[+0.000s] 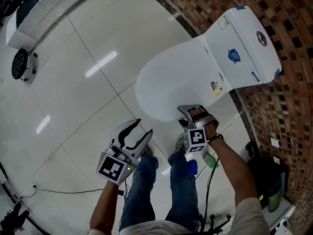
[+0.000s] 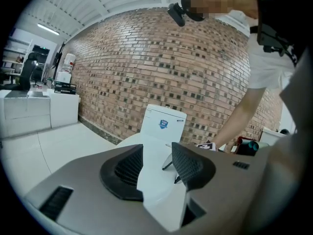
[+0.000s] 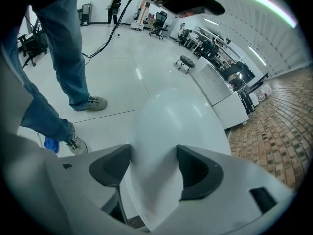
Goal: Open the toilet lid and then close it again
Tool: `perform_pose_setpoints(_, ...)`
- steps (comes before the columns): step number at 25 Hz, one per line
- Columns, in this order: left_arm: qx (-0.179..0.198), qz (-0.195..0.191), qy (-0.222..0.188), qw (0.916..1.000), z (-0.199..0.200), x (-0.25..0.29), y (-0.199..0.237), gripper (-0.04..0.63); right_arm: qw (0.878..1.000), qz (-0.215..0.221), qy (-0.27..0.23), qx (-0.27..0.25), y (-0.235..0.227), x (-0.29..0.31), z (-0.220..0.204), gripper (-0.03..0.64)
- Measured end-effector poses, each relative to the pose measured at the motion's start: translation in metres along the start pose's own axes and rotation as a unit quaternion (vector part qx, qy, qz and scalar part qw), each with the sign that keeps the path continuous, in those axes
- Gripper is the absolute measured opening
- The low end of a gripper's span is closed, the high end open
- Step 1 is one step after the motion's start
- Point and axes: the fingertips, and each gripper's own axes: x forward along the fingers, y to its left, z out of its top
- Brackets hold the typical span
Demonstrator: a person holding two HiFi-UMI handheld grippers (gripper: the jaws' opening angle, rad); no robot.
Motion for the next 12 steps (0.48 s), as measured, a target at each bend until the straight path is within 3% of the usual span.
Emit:
perform_pose_setpoints(4,-0.063,0.004,0.017,0.9979,-0.024,-0.009,0.005,0.181,1.000,0.001,-0.010,0.024,-0.001,-0.009,-0.003,0.285)
perform_pose_setpoints(6,-0.129,-0.016,0.044,0.9905,-0.051,-0.011,0.005,0.183,0.999,-0.003,-0.024,0.044,-0.009,-0.023,-0.003,0.273)
perform_pose_setpoints(7,-0.184,-0.037,0.053,0.9808,-0.067,-0.010,0.002,0.186,0.998,-0.006,-0.029,0.052,-0.012,-0.031,-0.005,0.267)
perform_pose_setpoints(8,-0.247,-0.060,0.051,0.9659,-0.081,-0.008,-0.001,0.195,0.998,-0.009,-0.034,0.059,-0.014,-0.040,-0.008,0.259)
perform_pose_setpoints(10,-0.357,-0.094,0.017,0.9292,-0.098,-0.001,-0.001,0.227,0.996,-0.014,-0.046,0.081,-0.019,-0.056,-0.009,0.238)
perform_pose_setpoints(12,-0.419,-0.106,-0.017,0.9015,-0.108,0.013,0.007,0.242,0.993,-0.018,-0.055,0.101,-0.024,-0.066,-0.008,0.227)
